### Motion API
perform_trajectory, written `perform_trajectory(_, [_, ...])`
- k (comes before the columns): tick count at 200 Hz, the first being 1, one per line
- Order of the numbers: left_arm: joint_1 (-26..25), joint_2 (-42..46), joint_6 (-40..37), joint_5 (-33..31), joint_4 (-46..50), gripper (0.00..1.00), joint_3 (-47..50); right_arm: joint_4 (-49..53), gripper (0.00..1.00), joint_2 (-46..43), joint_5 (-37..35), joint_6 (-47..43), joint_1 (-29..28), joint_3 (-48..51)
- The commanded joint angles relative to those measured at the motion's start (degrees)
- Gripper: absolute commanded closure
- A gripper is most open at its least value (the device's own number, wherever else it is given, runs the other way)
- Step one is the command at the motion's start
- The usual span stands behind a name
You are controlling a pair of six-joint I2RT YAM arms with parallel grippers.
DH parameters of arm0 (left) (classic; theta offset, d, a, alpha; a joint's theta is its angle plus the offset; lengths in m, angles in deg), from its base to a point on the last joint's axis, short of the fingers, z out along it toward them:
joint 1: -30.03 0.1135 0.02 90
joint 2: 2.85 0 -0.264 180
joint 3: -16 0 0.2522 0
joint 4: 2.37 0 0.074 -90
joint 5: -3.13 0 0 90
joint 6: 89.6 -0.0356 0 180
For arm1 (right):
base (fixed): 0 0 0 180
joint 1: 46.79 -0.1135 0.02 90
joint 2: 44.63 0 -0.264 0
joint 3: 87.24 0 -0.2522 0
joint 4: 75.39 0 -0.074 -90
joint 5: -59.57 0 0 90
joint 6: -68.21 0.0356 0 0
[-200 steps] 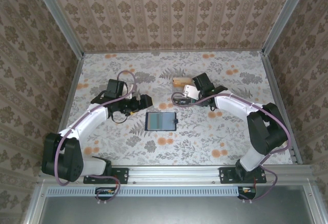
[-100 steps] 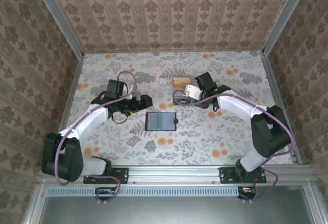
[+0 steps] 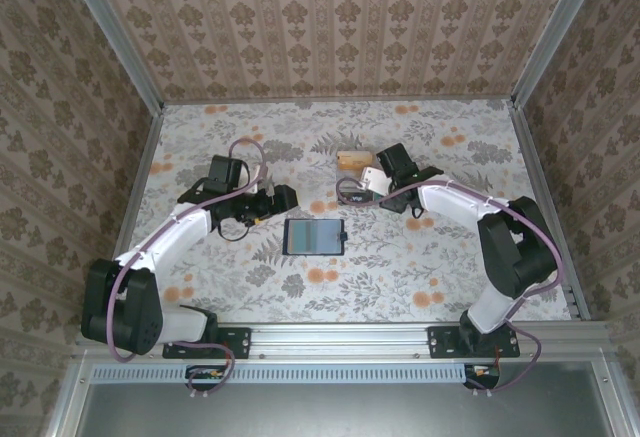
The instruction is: Take the credit cards out of the card holder
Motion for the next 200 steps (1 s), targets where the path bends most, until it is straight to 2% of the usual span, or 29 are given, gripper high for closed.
perform_trajectory(1, [0.36, 1.1, -0.67, 0.71, 0.26, 0.0, 0.34, -2.94, 0.43, 1.19, -4.56, 0.34, 0.0, -2.49])
perform_trajectory(62, [0.4, 1.26, -0.56, 0.68, 0.23, 0.0, 0.52, -2.3, 0.42, 0.61, -3.92, 1.51, 0.01, -3.26])
perform_trajectory(95, [0.34, 1.16, -0.48, 0.76, -0.07, 0.0, 0.6, -0.74, 0.41, -2.15, -3.68, 6.1, 0.01, -3.6])
perform_trajectory(117, [0.34, 0.84, -0.35, 0.56, -0.37, 0.0, 0.79, 2.19, 0.41, -5.11, -2.31, 13.54, -0.12, -4.95])
perform_trajectory(144, [0.2, 1.22, 0.14, -2.2, -0.46, 0.0, 1.52, 5.21, 0.46, -9.53, 4.21, 24.17, -0.5, -5.43])
perform_trajectory(181, [-0.33, -0.02, 0.77, -2.87, -0.52, 0.0, 2.59, 7.1, 0.63, -12.64, 13.73, 42.51, -2.16, -5.33])
perform_trajectory(192, [-0.67, -0.41, 1.77, -2.65, -1.38, 0.07, 3.5, 6.25, 0.68, -13.44, 16.9, 46.16, -3.32, -4.44])
perform_trajectory(200, [-0.99, -0.6, 2.79, -2.57, -2.04, 0.17, 4.16, 4.73, 0.68, -14.07, 18.81, 48.93, -4.39, -3.21])
